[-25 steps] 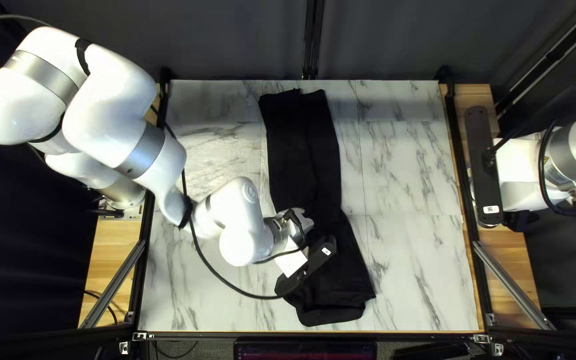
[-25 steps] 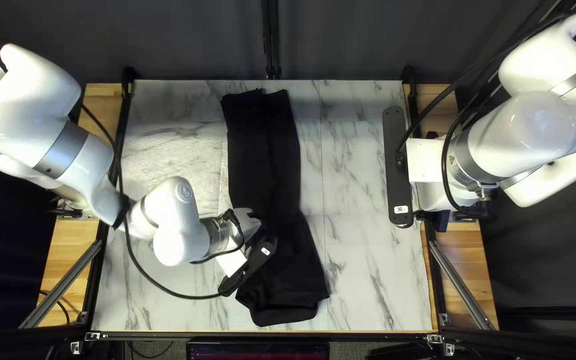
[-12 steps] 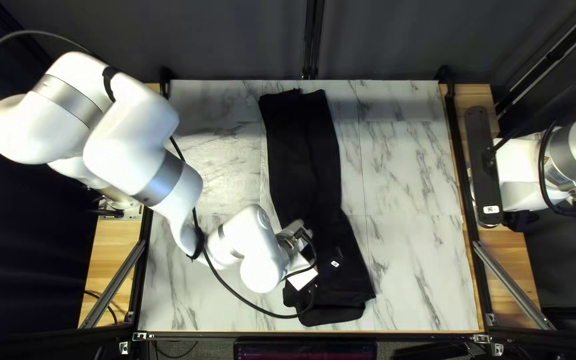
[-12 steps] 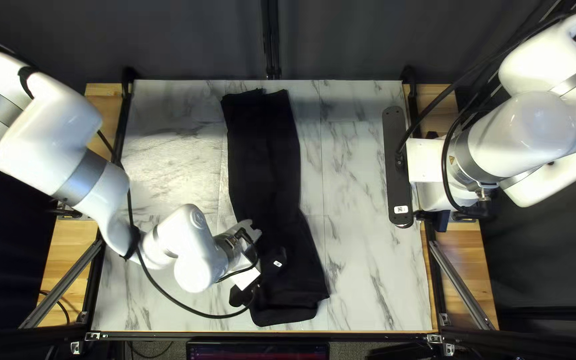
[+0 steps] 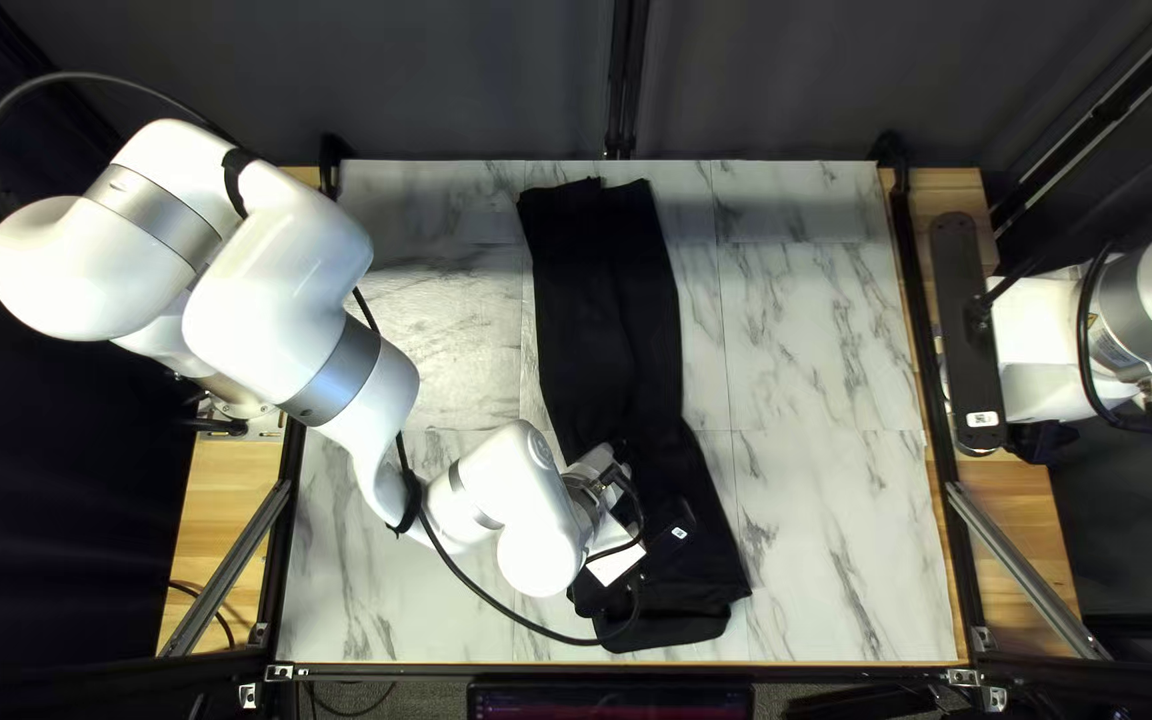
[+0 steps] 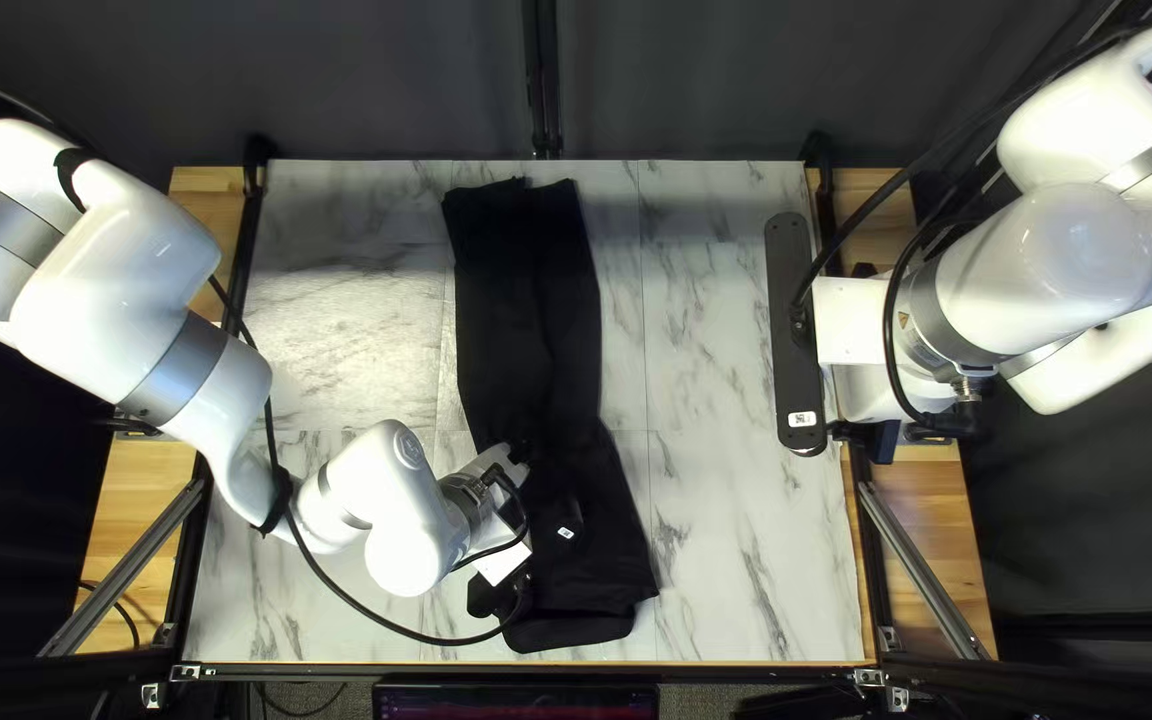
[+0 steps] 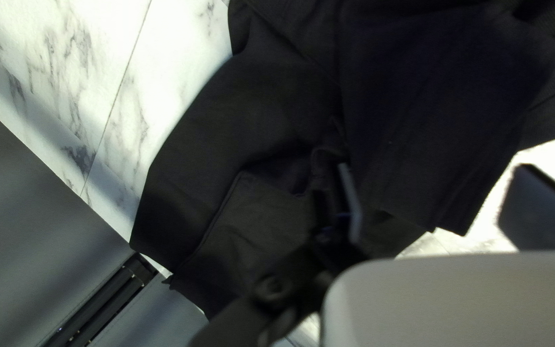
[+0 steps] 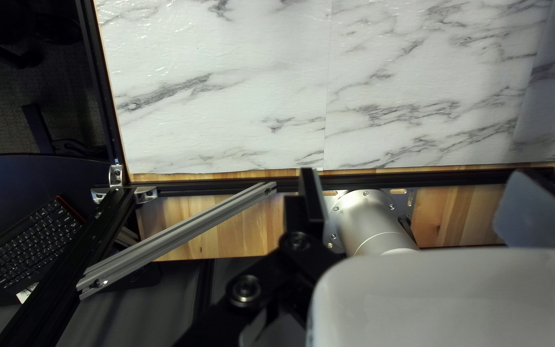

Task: Fold t-shirt

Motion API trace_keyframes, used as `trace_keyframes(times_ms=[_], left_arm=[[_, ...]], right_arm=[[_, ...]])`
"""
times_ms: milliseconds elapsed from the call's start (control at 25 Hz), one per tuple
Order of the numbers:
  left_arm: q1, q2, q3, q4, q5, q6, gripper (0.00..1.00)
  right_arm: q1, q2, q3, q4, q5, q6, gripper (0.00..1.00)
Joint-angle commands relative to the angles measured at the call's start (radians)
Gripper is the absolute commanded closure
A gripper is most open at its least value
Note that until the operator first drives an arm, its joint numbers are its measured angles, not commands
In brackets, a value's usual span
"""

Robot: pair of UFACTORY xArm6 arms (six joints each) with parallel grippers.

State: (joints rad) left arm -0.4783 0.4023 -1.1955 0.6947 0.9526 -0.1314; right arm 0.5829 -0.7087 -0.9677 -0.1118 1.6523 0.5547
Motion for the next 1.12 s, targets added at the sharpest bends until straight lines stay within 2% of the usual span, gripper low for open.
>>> trace_keyframes(times_ms=[40, 200, 400, 520, 600, 800, 1120], left_arm=[[-0.008, 0.048, -0.060, 0.000, 0.038, 0.005, 0.00], [-0.014, 0.099, -0.129, -0.005, 0.078, 0.019, 0.00], [-0.020, 0.195, -0.256, -0.037, 0.186, 0.063, 0.00], [-0.022, 0.213, -0.286, -0.050, 0.246, 0.076, 0.00], [-0.026, 0.201, -0.277, -0.052, 0.265, 0.075, 0.00], [-0.043, 0.118, -0.187, -0.038, 0.248, 0.051, 0.00], [-0.028, 0.103, -0.165, -0.025, 0.225, 0.055, 0.00]], right_arm=[[0.000, 0.000, 0.000, 0.000, 0.000, 0.000, 0.00], [0.000, 0.000, 0.000, 0.000, 0.000, 0.000, 0.00], [0.000, 0.000, 0.000, 0.000, 0.000, 0.000, 0.00], [0.000, 0.000, 0.000, 0.000, 0.000, 0.000, 0.00], [0.000, 0.000, 0.000, 0.000, 0.000, 0.000, 0.00], [0.000, 0.000, 0.000, 0.000, 0.000, 0.000, 0.00], [0.000, 0.000, 0.000, 0.000, 0.000, 0.000, 0.00]])
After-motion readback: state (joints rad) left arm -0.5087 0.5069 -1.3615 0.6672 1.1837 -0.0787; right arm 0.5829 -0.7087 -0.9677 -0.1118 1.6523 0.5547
